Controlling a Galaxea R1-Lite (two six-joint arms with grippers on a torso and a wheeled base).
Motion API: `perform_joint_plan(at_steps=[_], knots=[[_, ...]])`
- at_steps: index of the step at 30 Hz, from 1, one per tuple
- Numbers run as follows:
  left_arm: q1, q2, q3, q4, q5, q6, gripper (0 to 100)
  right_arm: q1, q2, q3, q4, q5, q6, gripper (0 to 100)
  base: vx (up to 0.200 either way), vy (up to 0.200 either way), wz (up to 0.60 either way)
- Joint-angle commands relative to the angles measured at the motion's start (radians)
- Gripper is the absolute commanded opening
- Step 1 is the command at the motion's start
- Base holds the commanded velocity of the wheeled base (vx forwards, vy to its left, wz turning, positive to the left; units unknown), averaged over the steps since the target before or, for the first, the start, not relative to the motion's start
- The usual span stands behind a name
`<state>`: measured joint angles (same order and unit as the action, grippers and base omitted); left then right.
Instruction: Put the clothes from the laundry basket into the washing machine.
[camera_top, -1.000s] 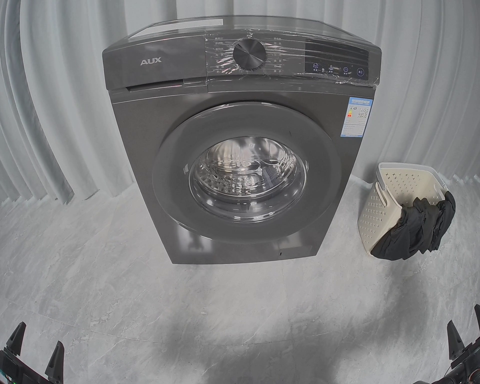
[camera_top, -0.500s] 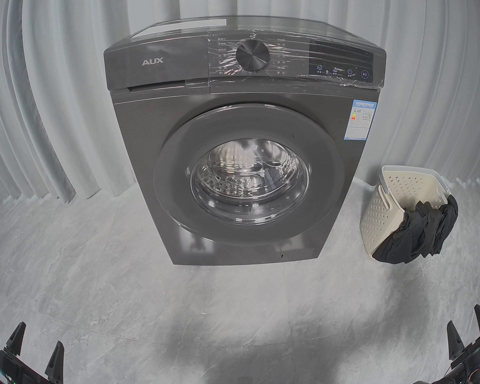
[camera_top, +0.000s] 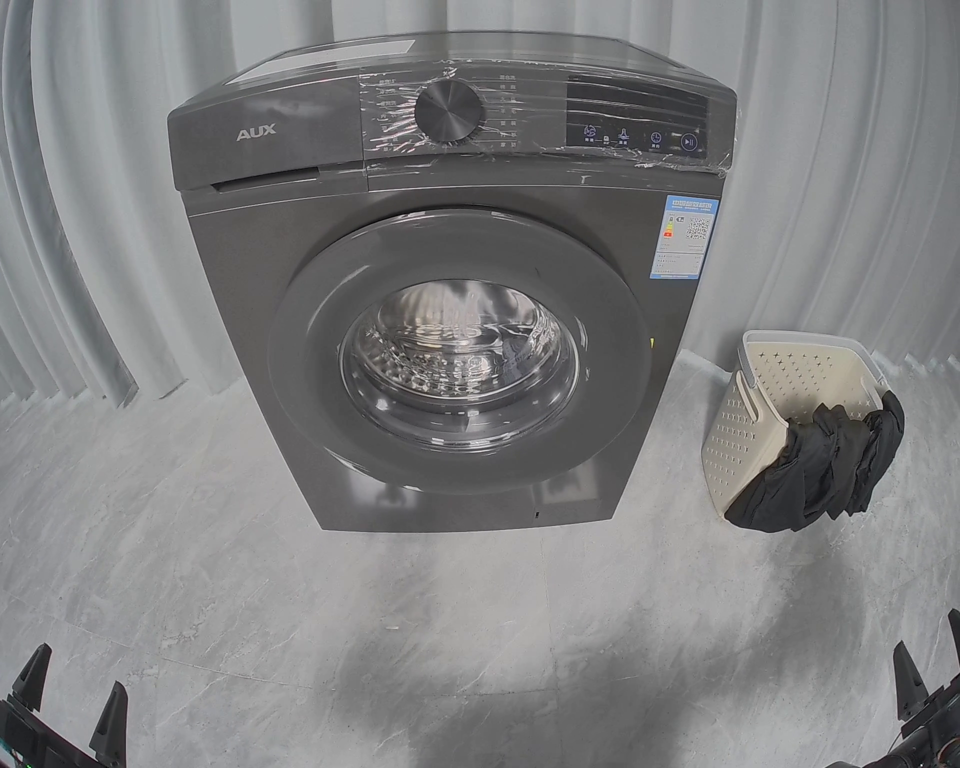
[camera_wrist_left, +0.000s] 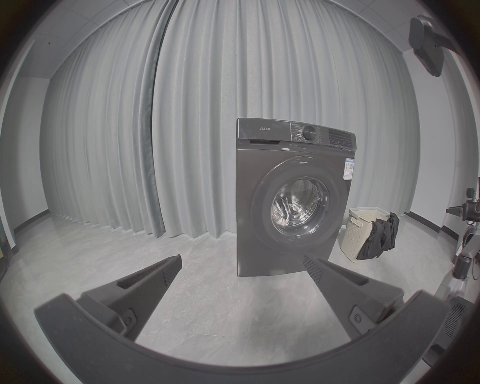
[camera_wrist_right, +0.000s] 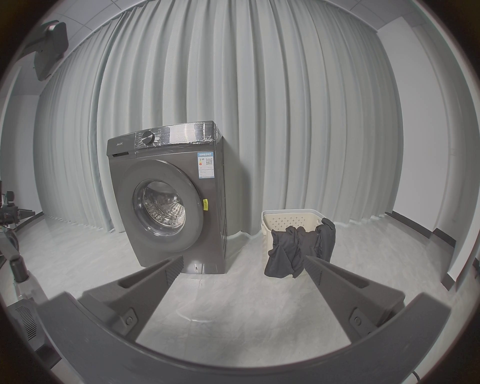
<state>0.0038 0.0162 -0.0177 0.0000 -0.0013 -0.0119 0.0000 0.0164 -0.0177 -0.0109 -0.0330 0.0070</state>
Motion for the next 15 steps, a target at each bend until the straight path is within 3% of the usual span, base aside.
perform_joint_plan(at_steps=[1, 3, 15], knots=[[0.001, -0.016, 0.016, 0.000, 0.000, 0.000, 100, 0.000, -0.016, 0.018, -0.001, -0.001, 0.001, 100, 0.000, 0.000, 0.60], [0.001, -0.016, 0.016, 0.000, 0.000, 0.000, 100, 0.002, -0.016, 0.018, -0.001, -0.001, 0.001, 100, 0.000, 0.000, 0.60], [0.001, -0.016, 0.016, 0.000, 0.000, 0.001, 100, 0.000, -0.016, 0.018, -0.001, -0.001, 0.001, 100, 0.000, 0.000, 0.00]])
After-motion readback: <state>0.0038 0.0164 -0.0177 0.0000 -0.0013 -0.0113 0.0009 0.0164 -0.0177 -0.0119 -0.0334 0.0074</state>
